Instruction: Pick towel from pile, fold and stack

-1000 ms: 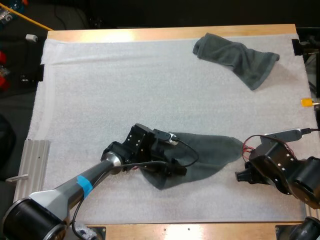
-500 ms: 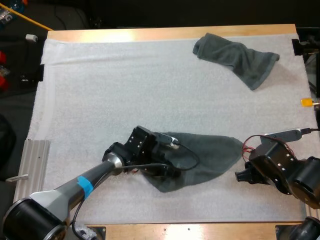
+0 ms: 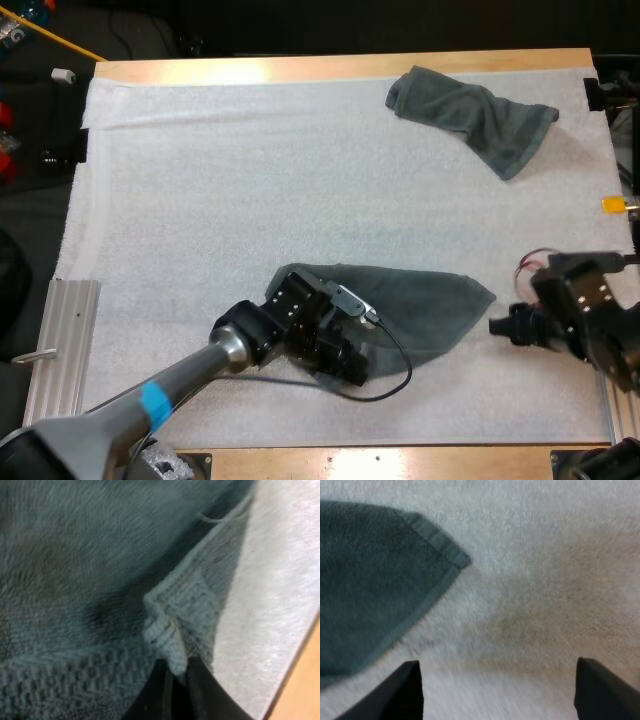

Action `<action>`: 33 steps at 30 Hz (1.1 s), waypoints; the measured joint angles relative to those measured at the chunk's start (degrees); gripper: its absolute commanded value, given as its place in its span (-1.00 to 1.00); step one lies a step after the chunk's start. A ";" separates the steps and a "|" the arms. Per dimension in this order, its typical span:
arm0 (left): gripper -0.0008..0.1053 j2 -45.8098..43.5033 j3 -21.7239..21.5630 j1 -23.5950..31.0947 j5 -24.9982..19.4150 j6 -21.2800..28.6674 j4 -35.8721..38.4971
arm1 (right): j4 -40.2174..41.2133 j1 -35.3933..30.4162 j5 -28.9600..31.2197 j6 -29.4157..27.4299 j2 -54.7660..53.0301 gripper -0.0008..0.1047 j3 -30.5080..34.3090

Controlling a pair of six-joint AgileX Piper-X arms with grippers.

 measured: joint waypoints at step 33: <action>-0.98 -8.84 0.00 -1.31 -1.30 0.00 8.22 | -18.01 -10.08 -22.87 -6.56 28.40 0.16 4.01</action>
